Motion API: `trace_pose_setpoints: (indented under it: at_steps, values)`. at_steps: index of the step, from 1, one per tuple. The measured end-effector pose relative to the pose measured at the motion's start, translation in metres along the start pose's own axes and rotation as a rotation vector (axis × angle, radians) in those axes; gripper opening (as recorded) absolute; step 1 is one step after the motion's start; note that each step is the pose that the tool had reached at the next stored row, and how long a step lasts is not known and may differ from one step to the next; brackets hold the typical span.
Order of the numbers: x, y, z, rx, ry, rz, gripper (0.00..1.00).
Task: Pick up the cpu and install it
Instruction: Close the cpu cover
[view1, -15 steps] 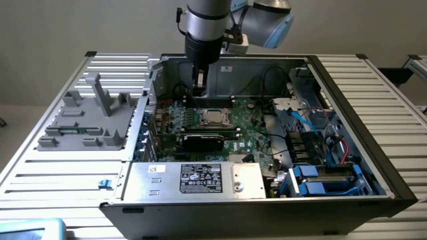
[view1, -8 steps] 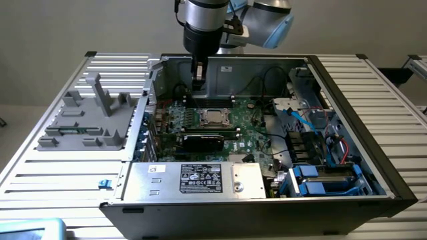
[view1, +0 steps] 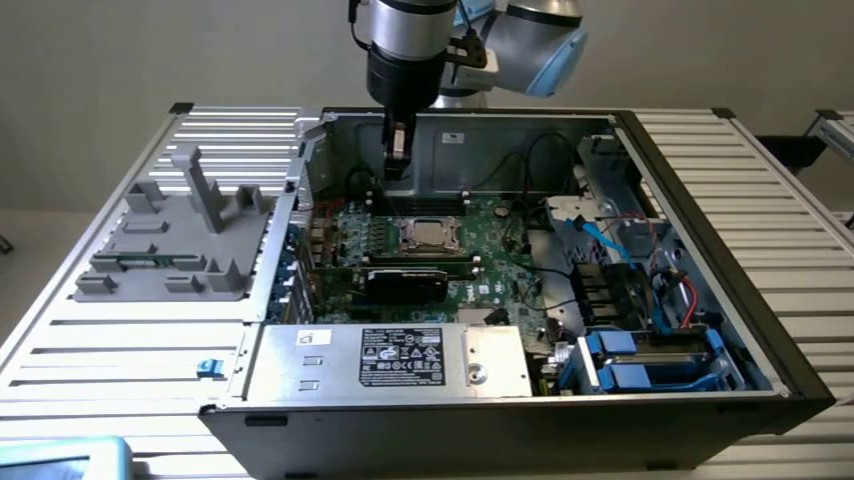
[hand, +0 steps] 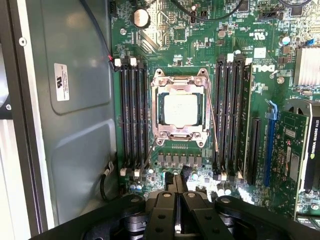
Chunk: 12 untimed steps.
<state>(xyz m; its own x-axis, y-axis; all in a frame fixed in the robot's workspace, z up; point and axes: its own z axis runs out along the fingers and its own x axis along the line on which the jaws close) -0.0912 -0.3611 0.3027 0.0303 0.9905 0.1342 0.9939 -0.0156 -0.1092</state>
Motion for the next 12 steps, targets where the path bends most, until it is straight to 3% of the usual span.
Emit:
trace_pose_setpoints:
  at_steps: [12]
  values:
    - [0.0005,-0.0007,-0.0036,-0.0002,-0.0001,0.0,0.11]
